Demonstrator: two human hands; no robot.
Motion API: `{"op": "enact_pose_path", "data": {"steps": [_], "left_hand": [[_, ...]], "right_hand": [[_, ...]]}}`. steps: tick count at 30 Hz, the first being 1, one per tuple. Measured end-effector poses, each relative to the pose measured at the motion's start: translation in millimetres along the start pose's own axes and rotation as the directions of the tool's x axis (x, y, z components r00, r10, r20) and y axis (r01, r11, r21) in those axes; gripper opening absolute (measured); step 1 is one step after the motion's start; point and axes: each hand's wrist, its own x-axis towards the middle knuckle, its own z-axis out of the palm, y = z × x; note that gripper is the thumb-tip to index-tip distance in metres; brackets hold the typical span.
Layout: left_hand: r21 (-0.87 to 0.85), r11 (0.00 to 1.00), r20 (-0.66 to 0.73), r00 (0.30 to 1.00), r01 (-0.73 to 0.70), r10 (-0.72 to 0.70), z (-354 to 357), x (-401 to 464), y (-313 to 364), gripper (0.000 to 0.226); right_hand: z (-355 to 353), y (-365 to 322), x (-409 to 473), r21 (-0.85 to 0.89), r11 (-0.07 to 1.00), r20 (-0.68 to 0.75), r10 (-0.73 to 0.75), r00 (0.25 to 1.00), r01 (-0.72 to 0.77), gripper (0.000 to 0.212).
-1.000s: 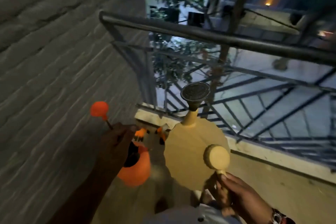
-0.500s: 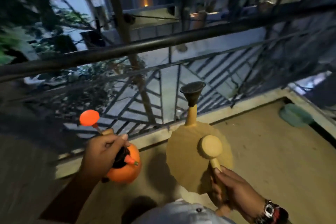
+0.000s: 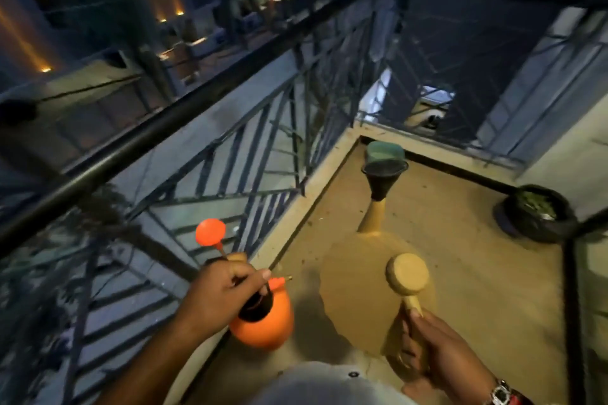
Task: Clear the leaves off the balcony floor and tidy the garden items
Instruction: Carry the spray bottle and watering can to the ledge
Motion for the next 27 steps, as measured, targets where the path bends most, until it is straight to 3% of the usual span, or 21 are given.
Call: {"op": "enact_pose_path", "data": {"steps": [3,11,17,22,27], "left_hand": [[-0.021,0.998,0.095,0.993,-0.06,0.062,9,56,8,0.041],[0.007,0.986,0.274,0.948,-0.167,0.159,51,201,37,0.041],[0.055,0.976,0.305,0.934,-0.212,0.186,115,312,42,0.043],[0.087,0.978,0.311,0.938,-0.19,0.155,171,396,50,0.065],[0.014,0.981,0.328,0.927,-0.195,0.18,227,477,86,0.051]], "right_hand": [[-6,-14,10,0.099,0.992,-0.13,-0.062,0.99,0.075,0.023],[-37,-71,52,0.084,0.987,-0.31,-0.105,0.945,0.137,0.031],[-81,-139,109,0.087,0.984,-0.374,-0.114,0.92,0.158,0.03],[-126,-202,154,0.138,0.979,-0.398,-0.084,0.914,0.15,0.033],[-164,-272,191,0.097,0.994,-0.36,-0.017,0.933,0.055,0.036]]}}
